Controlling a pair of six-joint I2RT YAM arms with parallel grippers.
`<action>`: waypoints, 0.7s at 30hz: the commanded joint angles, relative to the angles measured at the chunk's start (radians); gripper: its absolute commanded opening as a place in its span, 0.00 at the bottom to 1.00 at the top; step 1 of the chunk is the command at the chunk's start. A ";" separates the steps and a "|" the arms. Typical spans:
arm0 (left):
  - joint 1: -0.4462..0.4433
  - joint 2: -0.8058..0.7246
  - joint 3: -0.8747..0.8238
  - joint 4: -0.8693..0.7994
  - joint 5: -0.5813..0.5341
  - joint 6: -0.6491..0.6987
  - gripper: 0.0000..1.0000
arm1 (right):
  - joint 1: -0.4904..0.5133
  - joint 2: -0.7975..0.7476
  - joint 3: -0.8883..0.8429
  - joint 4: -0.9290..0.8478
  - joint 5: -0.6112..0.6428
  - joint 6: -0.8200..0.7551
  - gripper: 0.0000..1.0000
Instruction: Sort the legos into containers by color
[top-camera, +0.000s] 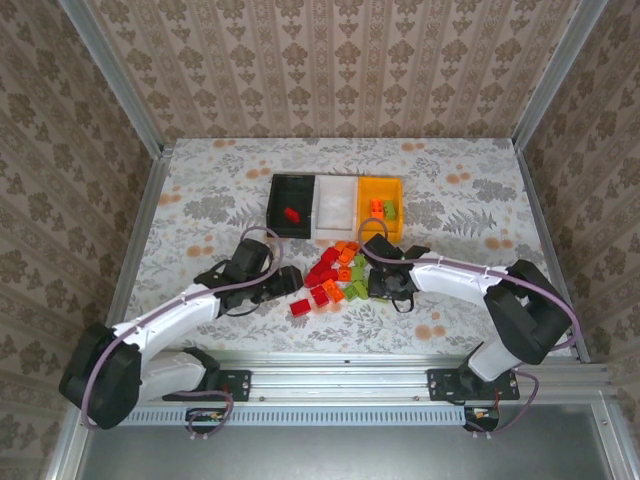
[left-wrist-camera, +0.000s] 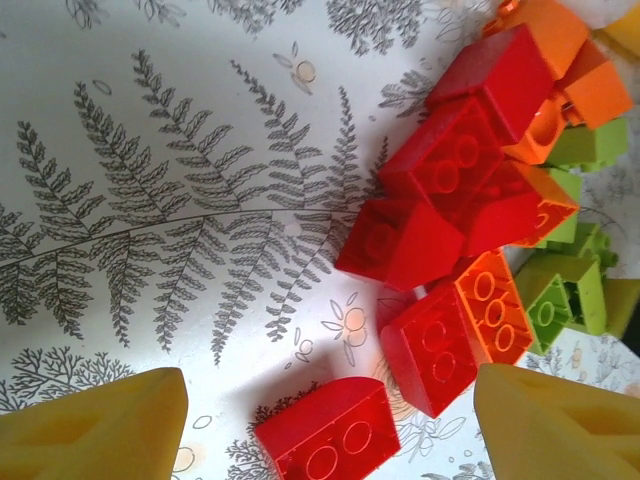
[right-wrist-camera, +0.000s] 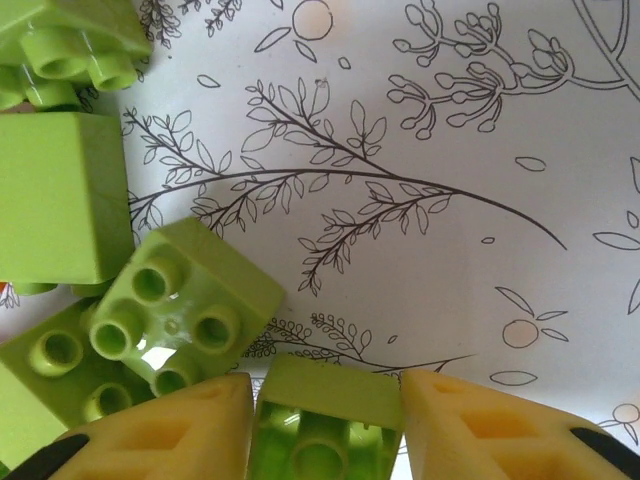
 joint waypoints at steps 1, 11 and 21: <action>-0.007 -0.055 -0.020 -0.018 -0.033 -0.024 0.77 | -0.001 -0.004 -0.031 -0.008 0.021 0.020 0.41; -0.007 -0.079 -0.013 -0.047 -0.066 -0.020 0.78 | 0.001 -0.106 -0.022 -0.079 0.093 -0.002 0.30; -0.003 -0.040 0.035 -0.064 -0.075 0.005 0.78 | -0.140 0.024 0.313 -0.132 0.213 -0.288 0.31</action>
